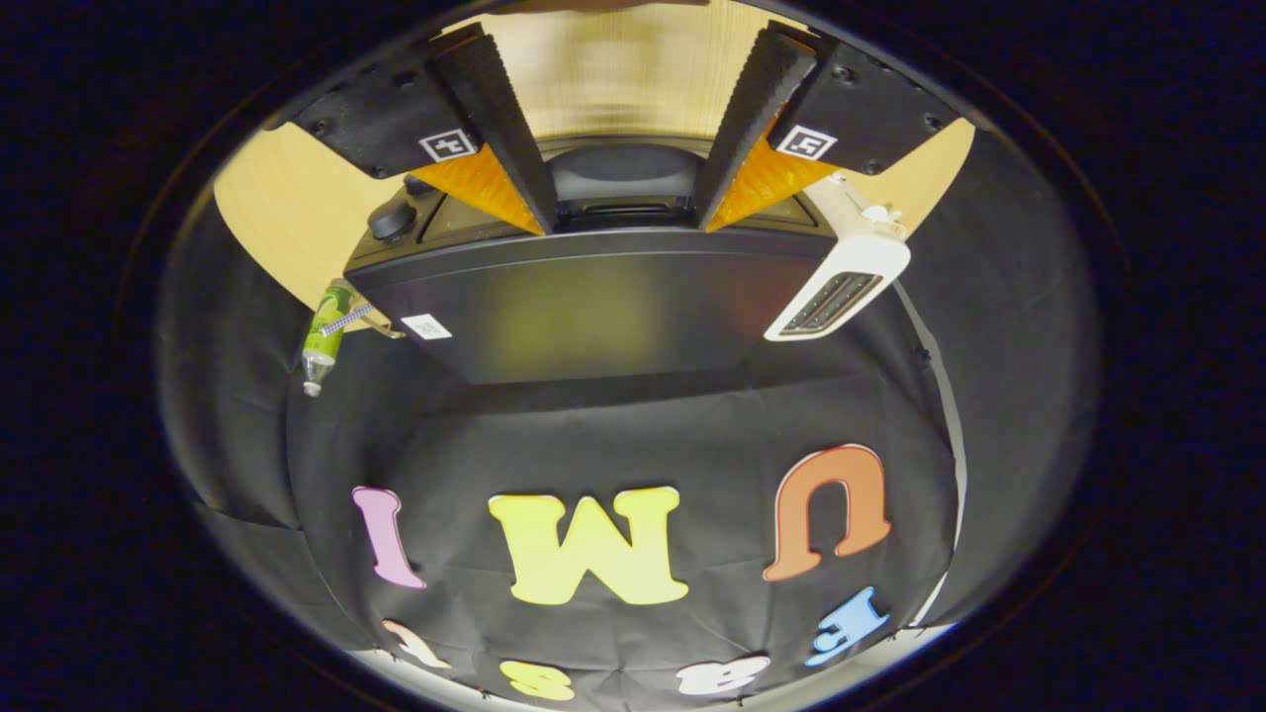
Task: Open the toaster oven, put the food inside, and close the toaster oven door.
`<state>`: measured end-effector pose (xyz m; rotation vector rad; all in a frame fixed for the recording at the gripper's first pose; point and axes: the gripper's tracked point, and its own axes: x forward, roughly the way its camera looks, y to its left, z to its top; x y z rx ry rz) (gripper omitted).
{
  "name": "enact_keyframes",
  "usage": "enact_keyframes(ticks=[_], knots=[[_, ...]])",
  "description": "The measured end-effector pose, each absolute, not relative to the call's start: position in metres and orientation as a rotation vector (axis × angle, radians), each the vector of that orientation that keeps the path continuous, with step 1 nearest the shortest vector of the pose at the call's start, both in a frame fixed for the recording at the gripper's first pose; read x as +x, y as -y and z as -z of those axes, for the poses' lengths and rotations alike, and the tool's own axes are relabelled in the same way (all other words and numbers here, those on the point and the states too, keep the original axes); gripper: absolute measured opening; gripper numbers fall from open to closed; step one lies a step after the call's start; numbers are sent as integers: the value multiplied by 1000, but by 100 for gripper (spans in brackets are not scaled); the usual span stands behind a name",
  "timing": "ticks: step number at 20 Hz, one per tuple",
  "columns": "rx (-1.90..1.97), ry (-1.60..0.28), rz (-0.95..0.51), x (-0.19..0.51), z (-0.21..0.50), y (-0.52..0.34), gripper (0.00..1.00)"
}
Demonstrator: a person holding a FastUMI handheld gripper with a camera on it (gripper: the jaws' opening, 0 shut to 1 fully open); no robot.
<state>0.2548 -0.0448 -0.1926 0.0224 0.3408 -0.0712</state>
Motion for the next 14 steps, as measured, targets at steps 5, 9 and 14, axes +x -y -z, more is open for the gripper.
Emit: enact_keyframes(ticks=[5, 9, 14], knots=[[-25, -367, 103, 248, 199, 45, 93], [-38, -442, 97, 230, 205, 44, 93], [-18, -498, 53, 205, 219, 43, 93]])
